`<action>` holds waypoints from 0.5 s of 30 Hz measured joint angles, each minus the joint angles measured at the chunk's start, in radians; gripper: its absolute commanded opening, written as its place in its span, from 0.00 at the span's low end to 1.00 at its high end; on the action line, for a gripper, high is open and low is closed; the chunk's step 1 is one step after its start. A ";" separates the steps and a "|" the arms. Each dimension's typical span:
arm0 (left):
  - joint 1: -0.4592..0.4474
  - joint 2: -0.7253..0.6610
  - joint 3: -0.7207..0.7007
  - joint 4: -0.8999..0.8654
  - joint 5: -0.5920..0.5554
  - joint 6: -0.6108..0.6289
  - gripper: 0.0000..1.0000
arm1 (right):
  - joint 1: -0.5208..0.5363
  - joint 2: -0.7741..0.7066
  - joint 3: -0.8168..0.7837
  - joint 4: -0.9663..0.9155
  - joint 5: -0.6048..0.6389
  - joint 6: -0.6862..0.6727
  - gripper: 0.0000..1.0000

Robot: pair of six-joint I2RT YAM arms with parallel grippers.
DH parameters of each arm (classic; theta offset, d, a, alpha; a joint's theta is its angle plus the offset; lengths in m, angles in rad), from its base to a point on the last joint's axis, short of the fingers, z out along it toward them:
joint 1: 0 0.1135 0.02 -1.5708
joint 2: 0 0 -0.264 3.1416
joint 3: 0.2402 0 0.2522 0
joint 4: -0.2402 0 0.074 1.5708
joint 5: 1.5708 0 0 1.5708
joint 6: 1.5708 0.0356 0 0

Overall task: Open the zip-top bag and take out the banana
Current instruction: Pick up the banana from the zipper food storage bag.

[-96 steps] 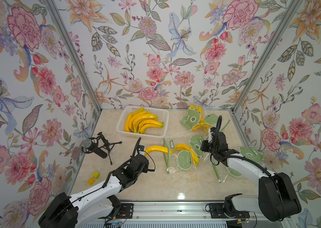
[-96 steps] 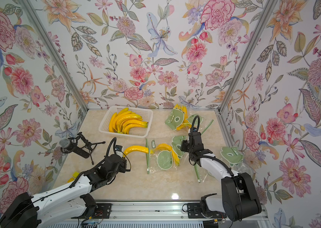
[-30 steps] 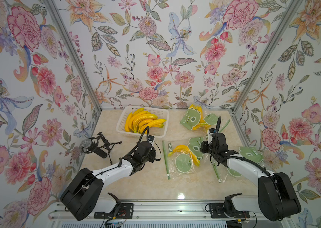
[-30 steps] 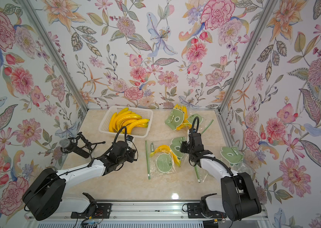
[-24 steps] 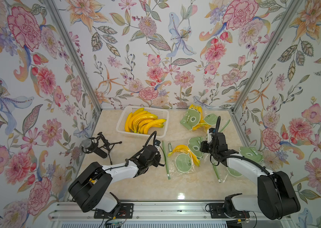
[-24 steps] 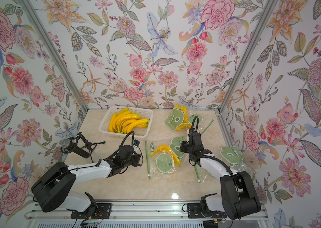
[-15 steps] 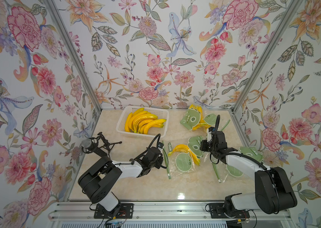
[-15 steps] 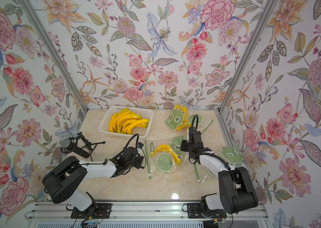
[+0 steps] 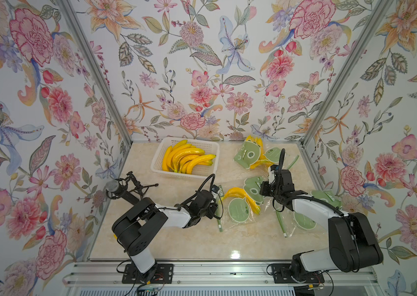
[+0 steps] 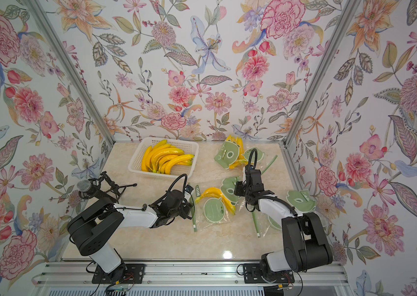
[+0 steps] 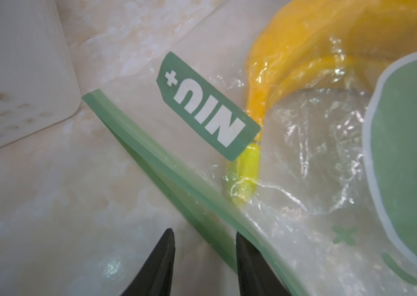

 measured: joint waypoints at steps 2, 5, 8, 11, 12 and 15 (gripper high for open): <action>0.000 0.000 0.004 0.009 0.018 0.006 0.49 | 0.000 0.000 0.000 0.000 -0.003 0.000 0.00; 0.000 0.007 0.014 0.021 0.057 0.017 0.51 | 0.000 0.000 0.000 0.000 -0.008 0.000 0.00; 0.000 0.028 0.031 0.037 0.088 0.025 0.53 | -0.001 0.000 0.000 0.000 -0.013 0.000 0.00; 0.000 0.043 0.040 0.048 0.113 0.028 0.54 | -0.001 0.000 0.000 0.000 -0.014 0.000 0.00; 0.000 0.045 0.043 0.049 0.114 0.029 0.54 | -0.002 0.000 0.000 0.000 -0.016 0.000 0.00; 0.000 0.069 0.074 0.044 0.113 0.032 0.53 | -0.004 0.000 0.000 0.000 -0.019 0.001 0.00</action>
